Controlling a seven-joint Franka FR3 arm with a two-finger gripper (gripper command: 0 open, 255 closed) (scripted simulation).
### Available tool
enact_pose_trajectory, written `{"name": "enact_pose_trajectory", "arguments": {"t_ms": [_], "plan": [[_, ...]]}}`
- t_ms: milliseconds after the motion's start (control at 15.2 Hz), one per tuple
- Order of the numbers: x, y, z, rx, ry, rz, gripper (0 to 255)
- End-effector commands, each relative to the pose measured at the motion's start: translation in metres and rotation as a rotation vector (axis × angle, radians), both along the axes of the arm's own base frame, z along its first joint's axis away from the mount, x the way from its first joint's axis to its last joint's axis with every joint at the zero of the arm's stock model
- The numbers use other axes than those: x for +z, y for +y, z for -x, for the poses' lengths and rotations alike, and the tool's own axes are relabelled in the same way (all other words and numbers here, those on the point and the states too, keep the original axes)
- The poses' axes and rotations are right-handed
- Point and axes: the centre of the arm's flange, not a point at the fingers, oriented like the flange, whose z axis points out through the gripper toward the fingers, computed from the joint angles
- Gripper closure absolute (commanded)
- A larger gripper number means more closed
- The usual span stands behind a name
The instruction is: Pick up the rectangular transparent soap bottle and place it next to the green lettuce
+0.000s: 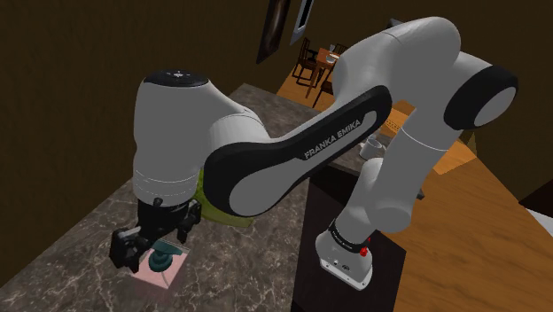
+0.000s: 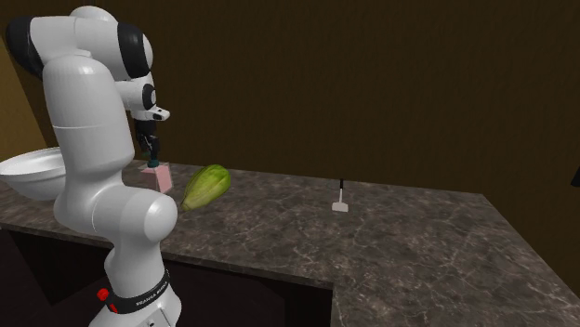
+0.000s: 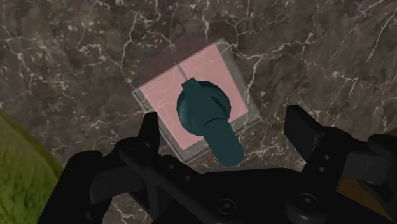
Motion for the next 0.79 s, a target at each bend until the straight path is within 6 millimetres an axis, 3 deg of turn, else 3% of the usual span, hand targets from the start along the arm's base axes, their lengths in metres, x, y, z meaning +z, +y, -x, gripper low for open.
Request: {"name": "enact_pose_trajectory", "arguments": {"t_ms": [0,198,726], "plan": [[0.013,-0.002,-0.001,0.000,0.000,0.000,0],[0.049,-0.007,-0.002,0.000,0.000,0.000,0],[0.049,-0.007,-0.002,0.000,0.000,0.000,0]]}}
